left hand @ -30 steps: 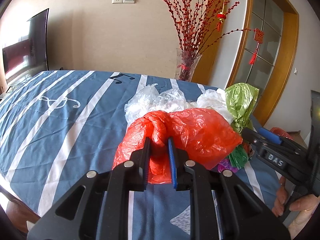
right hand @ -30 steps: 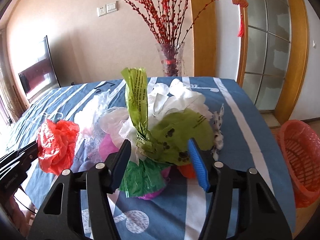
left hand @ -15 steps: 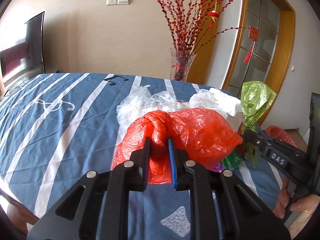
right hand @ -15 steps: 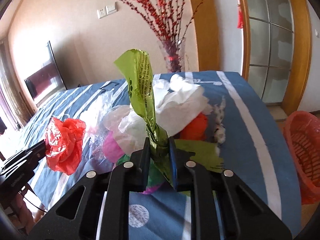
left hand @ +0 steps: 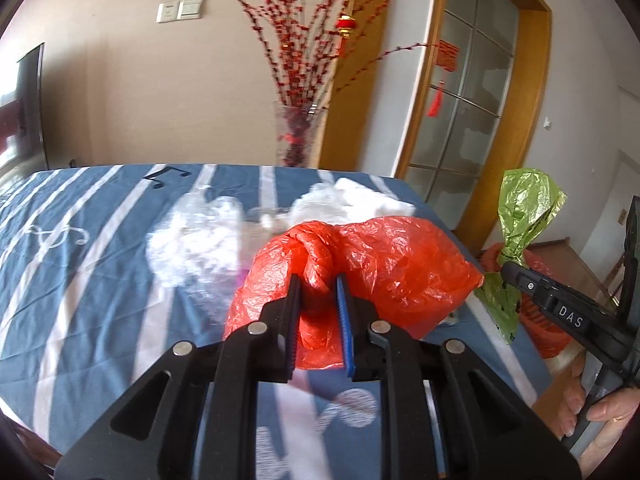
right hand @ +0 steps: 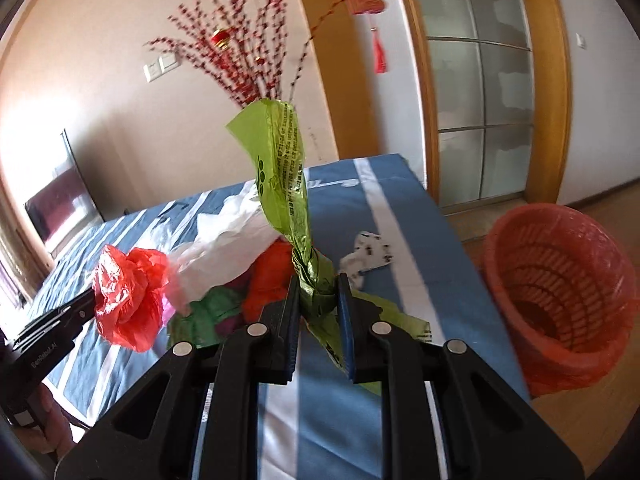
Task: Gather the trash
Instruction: 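Carry both bags in the left and right tools over the red basket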
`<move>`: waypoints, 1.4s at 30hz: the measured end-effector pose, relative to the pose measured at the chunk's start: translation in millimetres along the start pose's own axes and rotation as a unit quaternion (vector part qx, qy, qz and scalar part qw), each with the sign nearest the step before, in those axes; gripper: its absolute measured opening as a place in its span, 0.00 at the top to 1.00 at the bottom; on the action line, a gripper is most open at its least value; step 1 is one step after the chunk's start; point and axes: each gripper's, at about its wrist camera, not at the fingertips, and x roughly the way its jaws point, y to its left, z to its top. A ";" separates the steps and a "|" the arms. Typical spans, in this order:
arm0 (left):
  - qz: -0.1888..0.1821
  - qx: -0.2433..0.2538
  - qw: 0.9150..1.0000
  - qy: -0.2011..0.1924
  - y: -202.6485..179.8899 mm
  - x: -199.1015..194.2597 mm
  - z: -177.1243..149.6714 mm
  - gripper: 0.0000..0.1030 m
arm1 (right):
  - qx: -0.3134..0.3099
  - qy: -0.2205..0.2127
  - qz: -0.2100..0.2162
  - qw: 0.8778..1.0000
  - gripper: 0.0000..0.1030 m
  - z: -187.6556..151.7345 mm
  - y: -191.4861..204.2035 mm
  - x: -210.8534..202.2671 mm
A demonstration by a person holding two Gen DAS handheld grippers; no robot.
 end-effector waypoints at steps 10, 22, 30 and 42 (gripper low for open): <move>-0.036 0.030 0.999 -0.005 -42.5 9.6 10.9 0.82 | 0.024 -0.023 0.008 0.999 0.83 5.4 -30.0 -20.3; -0.074 0.052 0.996 0.005 -89.4 37.9 14.9 0.88 | 0.052 -0.024 -0.048 0.997 0.83 -1.3 -79.3 -25.4; -0.112 0.062 0.992 -0.018 -117.3 31.5 34.7 0.89 | 0.063 -0.040 -0.063 0.995 0.83 0.4 -103.2 -34.2; -0.200 0.088 0.976 0.019 -212.0 79.4 47.4 0.89 | 0.117 -0.044 -0.118 0.985 0.83 2.7 -173.3 -47.9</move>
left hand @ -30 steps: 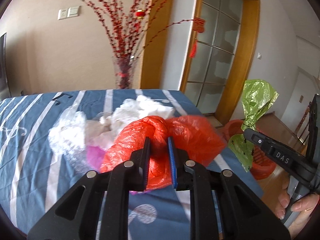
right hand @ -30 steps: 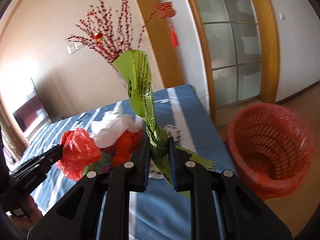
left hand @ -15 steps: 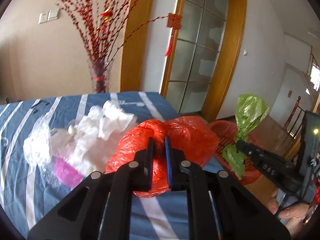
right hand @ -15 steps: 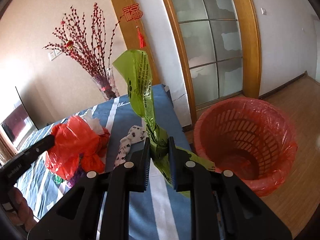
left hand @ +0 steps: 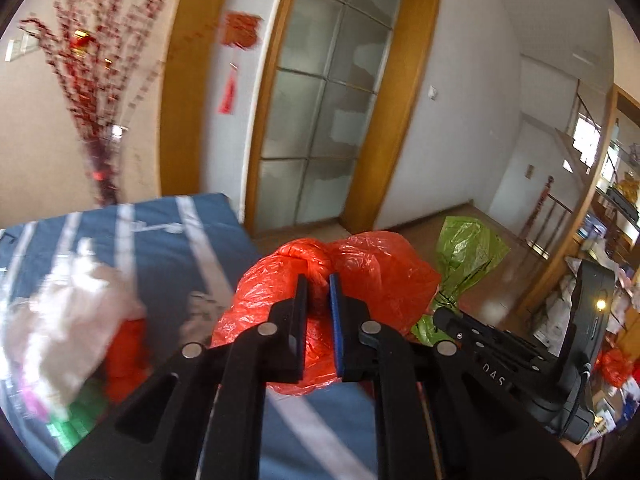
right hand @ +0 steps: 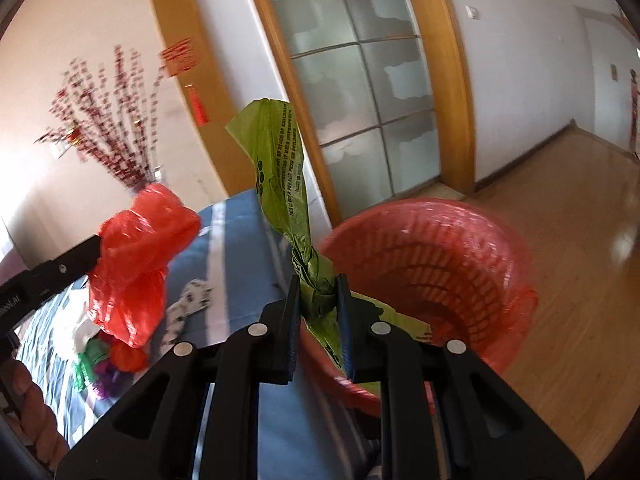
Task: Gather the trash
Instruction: 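Carry both bags in the left and right tools over the red basket, then open the left and right tools to drop both bags into the basket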
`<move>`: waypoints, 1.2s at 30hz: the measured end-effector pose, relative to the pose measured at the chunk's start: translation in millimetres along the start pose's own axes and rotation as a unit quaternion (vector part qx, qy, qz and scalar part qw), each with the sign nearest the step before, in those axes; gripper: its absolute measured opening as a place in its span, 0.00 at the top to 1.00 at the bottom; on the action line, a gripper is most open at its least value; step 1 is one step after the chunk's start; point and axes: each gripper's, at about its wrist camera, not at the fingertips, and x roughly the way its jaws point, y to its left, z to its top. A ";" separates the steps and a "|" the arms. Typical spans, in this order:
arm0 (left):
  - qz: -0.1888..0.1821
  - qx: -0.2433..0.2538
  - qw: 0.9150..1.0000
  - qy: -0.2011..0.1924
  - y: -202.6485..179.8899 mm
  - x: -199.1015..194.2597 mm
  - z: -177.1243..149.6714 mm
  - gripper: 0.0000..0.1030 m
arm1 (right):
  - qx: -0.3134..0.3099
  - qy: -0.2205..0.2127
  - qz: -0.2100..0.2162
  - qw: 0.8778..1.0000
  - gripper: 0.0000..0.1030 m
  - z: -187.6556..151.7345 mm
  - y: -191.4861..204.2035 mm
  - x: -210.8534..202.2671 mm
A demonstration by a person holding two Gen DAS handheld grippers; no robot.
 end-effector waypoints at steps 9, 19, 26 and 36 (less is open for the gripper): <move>-0.050 0.001 0.998 0.041 -32.9 71.2 -1.3 0.89 | 0.043 0.000 -0.027 0.999 0.83 8.6 -50.9 10.1; -0.069 0.010 0.995 0.065 -52.1 121.3 -8.7 0.89 | 0.064 0.002 -0.034 0.997 0.83 13.6 -72.4 24.7; -0.069 0.009 0.994 0.084 -52.3 144.1 -12.8 0.88 | 0.067 0.008 -0.039 0.997 0.83 11.7 -76.8 33.5; -0.073 -0.011 0.992 0.105 -44.6 160.3 -17.9 0.75 | 0.079 0.003 -0.045 0.996 0.58 11.2 -83.5 34.0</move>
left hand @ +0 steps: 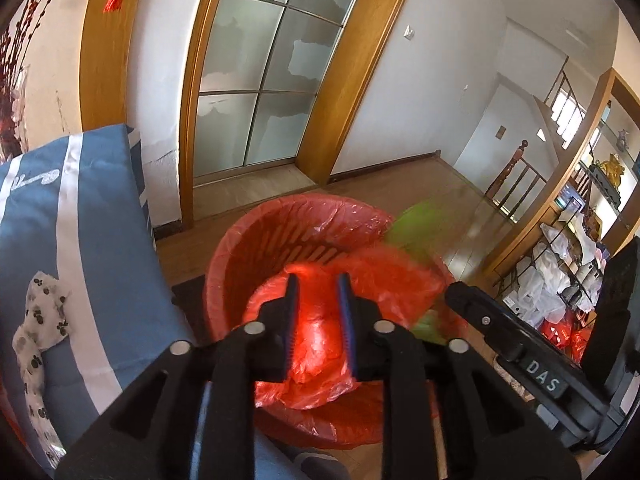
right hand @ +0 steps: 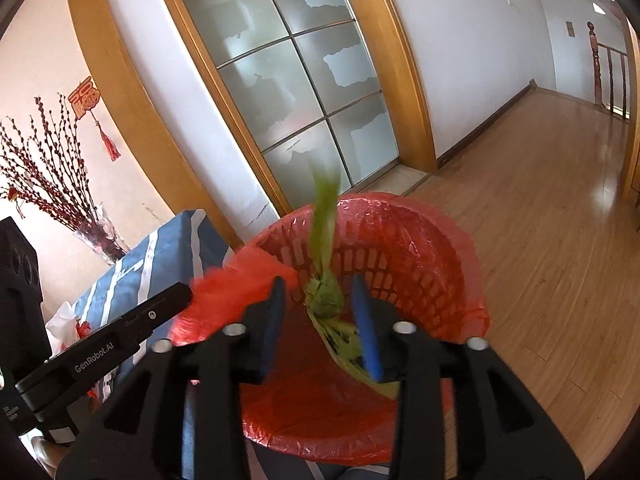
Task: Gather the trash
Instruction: 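Open the left and right tools to drop both bags into the basket, then return the left tool to the table while the right tool grasps the paw-print tissue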
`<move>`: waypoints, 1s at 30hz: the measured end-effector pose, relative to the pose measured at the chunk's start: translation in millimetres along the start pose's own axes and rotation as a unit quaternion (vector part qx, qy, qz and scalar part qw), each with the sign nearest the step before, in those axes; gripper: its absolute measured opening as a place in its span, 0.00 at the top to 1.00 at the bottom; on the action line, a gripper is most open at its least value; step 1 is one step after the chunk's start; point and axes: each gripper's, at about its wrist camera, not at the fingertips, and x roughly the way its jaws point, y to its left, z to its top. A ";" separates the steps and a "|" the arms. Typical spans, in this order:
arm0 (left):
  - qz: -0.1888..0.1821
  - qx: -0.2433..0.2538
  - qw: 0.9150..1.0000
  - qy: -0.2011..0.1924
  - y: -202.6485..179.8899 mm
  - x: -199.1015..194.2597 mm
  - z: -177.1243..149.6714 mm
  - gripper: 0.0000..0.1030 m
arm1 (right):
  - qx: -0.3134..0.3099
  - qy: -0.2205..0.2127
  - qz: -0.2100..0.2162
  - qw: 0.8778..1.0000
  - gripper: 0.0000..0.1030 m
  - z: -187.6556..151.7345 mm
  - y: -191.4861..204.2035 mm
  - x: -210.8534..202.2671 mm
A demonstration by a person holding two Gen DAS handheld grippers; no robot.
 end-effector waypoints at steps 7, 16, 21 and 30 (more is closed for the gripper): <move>0.019 -0.001 1.000 -0.006 7.3 -10.8 -2.5 0.65 | -0.017 -0.005 -0.018 1.000 0.54 -4.0 3.7 -3.4; 0.061 0.005 0.998 -0.021 21.1 -47.8 -12.6 0.60 | -0.060 -0.011 -0.027 0.998 0.54 -11.1 24.8 -14.4; 0.089 -0.003 0.996 -0.032 36.5 -80.2 -24.2 0.56 | -0.078 -0.007 -0.013 0.997 0.54 -18.5 43.3 -20.0; 0.193 -0.008 0.978 -0.077 79.6 -166.1 -61.6 0.47 | -0.134 0.032 0.043 0.990 0.51 -49.5 109.6 -11.7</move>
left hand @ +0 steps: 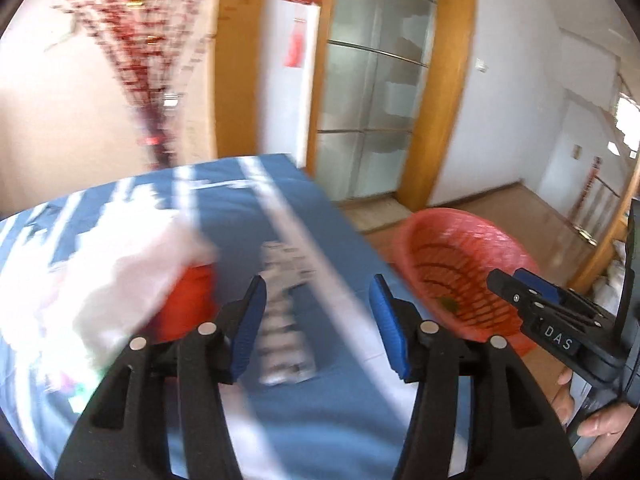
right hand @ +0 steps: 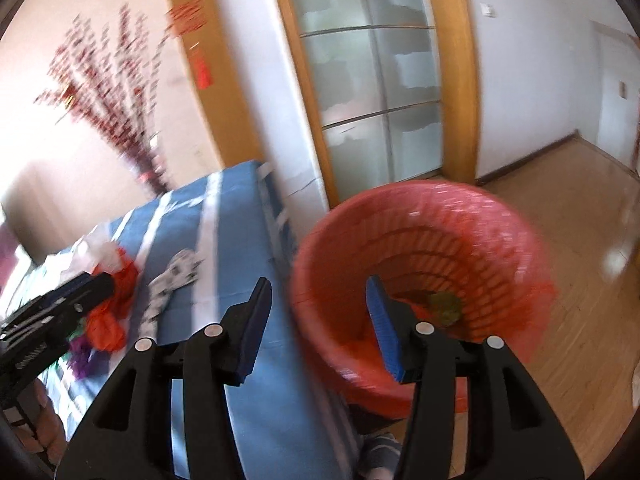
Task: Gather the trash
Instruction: 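Return the left tool to the table while the right tool grasps the paw-print tissue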
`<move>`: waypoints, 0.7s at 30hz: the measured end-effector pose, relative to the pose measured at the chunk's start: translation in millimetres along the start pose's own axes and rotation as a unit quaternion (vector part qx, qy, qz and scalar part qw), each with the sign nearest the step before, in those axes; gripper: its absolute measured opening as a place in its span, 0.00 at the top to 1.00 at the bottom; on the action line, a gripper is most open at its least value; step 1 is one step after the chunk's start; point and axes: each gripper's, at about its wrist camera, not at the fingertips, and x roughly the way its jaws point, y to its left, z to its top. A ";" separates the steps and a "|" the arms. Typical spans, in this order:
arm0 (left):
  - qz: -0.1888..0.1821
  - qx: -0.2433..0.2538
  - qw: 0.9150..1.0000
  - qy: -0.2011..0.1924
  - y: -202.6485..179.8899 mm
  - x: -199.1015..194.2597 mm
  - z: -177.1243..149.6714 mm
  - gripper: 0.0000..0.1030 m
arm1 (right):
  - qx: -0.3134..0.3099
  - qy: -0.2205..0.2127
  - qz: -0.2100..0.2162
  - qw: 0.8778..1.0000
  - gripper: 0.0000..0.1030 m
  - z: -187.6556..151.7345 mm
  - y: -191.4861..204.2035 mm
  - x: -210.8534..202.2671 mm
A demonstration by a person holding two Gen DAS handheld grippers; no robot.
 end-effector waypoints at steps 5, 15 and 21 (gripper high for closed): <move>0.076 -0.042 0.996 -0.027 52.2 -39.0 -8.9 0.30 | -0.031 0.032 0.048 0.998 0.51 -6.8 47.8 19.0; 0.172 -0.095 0.980 -0.042 126.5 -71.8 -28.0 0.27 | -0.087 0.092 0.094 0.988 0.53 -18.1 128.4 67.7; 0.175 -0.119 0.977 -0.034 149.8 -75.4 -38.6 0.27 | -0.101 0.117 0.082 0.985 0.54 -23.6 145.2 88.5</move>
